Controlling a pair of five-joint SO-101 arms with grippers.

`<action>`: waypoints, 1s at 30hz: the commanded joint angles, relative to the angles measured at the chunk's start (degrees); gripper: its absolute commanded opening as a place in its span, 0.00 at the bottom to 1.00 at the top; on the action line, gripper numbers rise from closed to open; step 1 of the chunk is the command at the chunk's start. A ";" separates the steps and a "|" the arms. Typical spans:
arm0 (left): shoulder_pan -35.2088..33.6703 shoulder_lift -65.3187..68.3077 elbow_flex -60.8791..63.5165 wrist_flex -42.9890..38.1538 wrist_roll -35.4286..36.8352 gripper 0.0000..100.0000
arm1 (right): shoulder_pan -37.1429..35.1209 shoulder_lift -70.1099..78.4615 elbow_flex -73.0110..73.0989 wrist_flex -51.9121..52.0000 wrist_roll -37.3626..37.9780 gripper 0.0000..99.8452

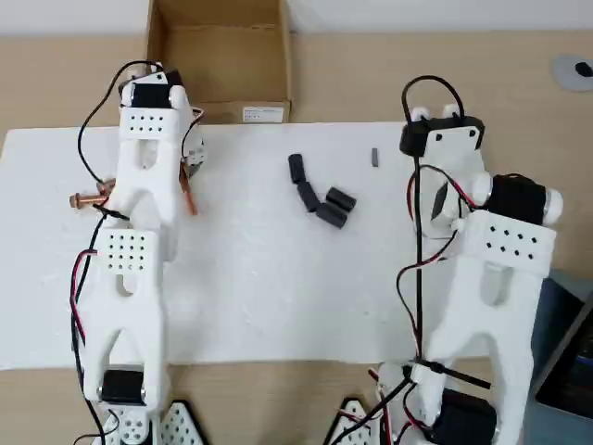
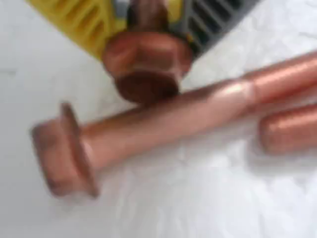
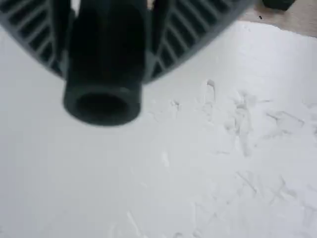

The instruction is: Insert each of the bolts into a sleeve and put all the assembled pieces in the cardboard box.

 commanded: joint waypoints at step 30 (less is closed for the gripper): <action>2.90 -70.02 27.96 0.44 -13.45 0.00 | 0.57 -22.46 -10.15 8.09 -0.35 0.01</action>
